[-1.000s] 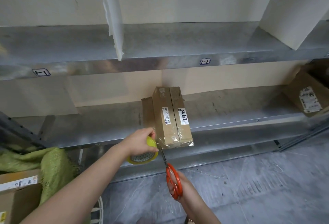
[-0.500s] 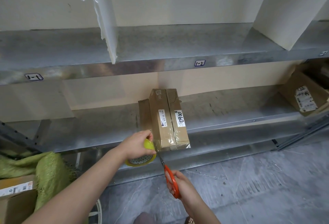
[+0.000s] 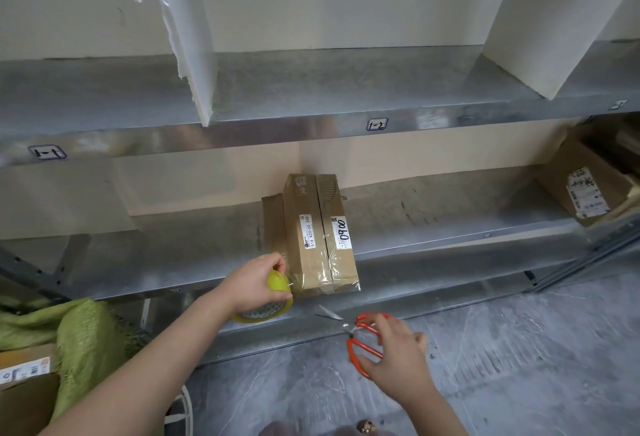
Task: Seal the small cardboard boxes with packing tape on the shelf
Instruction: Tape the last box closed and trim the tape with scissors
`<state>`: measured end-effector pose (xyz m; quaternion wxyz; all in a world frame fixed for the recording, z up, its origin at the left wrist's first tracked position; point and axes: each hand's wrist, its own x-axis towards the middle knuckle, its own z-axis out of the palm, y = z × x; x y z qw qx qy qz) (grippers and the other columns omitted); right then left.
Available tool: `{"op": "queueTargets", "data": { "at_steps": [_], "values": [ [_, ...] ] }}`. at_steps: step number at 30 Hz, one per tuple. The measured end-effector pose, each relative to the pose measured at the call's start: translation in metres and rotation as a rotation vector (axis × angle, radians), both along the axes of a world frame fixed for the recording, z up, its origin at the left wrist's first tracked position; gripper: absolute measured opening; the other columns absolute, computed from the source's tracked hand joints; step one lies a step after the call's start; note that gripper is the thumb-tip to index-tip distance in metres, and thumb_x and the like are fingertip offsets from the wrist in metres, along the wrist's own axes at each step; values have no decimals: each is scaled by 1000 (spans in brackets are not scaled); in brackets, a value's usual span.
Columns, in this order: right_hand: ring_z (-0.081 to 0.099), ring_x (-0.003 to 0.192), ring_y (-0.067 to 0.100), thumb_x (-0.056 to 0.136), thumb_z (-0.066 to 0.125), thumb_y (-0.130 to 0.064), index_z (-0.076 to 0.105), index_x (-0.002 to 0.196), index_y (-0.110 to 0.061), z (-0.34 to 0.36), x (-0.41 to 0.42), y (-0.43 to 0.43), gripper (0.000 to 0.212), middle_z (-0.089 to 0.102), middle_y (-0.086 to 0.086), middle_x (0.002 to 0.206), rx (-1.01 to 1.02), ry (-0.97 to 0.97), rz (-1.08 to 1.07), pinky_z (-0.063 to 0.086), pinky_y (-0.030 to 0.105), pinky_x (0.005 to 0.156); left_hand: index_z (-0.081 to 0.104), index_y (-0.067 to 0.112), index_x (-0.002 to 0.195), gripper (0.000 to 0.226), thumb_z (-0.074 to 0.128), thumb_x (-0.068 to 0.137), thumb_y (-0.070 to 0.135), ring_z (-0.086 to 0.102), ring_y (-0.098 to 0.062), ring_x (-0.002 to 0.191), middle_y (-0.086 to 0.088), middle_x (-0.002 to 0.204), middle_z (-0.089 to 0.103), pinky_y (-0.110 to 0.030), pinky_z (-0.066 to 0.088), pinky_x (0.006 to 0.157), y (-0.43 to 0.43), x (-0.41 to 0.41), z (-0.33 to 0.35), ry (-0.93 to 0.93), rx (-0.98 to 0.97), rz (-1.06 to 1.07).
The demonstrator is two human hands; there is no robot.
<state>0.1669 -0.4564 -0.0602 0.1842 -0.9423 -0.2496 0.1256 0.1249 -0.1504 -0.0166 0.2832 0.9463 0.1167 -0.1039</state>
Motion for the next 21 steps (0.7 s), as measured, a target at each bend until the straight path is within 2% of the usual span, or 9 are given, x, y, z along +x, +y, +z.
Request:
{"op": "queueTargets", "data": {
  "at_steps": [3, 7, 13, 18, 21],
  "values": [
    [47, 96, -4, 70, 65, -66, 48, 111, -52, 4, 26, -32, 46, 47, -35, 100, -18, -135, -25, 19, 32, 76, 45, 31, 90, 40, 75, 74, 50, 50, -8, 93, 18, 100, 54, -26, 42, 73, -1, -3, 1, 3, -6, 26],
    [55, 99, 7, 67, 78, -52, 52, 111, -49, 6, 76, -75, 51, 52, -28, 100, -20, -175, -140, 23, 34, 78, 45, 31, 90, 39, 77, 74, 48, 51, -9, 94, 17, 101, 55, -30, 45, 79, -10, 3, 3, 6, -19, 79],
    [50, 108, 9, 76, 72, -51, 53, 114, -45, -3, 158, -66, 43, 56, -24, 111, 84, -143, -205, 25, 36, 81, 45, 33, 88, 39, 77, 72, 50, 50, -1, 91, 19, 100, 56, -25, 42, 72, -24, 6, 6, 13, -50, 160],
    [49, 116, 17, 84, 66, -53, 55, 124, -33, -13, 213, -22, 46, 57, -10, 124, 4, -187, -112, 30, 40, 83, 47, 32, 88, 41, 80, 71, 48, 51, -6, 92, 19, 98, 56, -29, 43, 81, -34, 5, 12, 23, -61, 226],
    [43, 122, 20, 90, 56, -55, 47, 133, -27, -20, 243, -1, 52, 52, -3, 132, -111, -157, -46, 31, 40, 88, 48, 30, 89, 42, 81, 70, 47, 53, -9, 92, 15, 96, 57, -30, 44, 83, -42, 4, 14, 22, -61, 297]
  ]
}}
